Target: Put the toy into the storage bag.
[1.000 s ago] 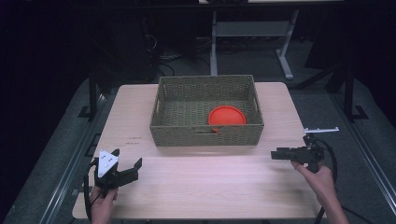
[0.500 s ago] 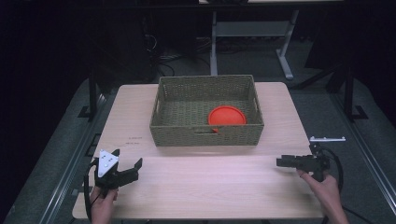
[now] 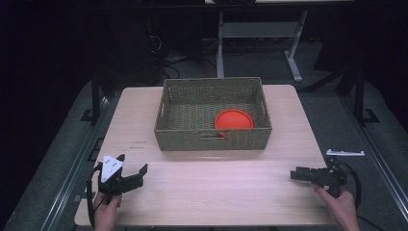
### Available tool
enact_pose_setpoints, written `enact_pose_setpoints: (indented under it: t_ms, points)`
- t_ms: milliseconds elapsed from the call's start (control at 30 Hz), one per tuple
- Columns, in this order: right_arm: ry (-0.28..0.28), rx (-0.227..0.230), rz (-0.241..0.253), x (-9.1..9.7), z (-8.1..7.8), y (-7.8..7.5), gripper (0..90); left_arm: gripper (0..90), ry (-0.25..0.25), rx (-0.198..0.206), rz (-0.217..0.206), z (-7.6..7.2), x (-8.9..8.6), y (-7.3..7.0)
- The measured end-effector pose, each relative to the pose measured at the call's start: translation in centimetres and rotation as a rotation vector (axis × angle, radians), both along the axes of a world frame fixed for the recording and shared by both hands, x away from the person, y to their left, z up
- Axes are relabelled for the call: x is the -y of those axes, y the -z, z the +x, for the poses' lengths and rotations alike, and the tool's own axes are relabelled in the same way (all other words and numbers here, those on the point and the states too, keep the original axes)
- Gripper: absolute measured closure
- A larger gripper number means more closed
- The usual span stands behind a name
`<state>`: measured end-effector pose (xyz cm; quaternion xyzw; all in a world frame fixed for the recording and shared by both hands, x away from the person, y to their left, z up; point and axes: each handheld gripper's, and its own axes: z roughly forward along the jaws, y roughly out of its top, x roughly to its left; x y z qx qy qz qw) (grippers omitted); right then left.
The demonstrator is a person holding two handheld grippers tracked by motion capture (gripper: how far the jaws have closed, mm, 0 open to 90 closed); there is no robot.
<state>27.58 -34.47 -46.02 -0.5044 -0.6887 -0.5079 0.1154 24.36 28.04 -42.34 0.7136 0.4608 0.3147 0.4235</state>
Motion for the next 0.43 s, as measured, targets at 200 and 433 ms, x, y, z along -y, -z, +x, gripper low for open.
enact_pose_setpoints:
  t_ms: [200, 433]
  points:
    - [0.009, 0.028, -0.008, -0.2, -1.1, 0.4, 23.8, 12.8, 0.015, -0.016, -0.009, 0.1, -0.1, 0.0]
    - [0.068, 0.105, 0.029, -1.1, -2.8, 1.0, 21.6, 12.8, 0.004, -0.011, -0.008, 0.1, -0.2, -0.2]
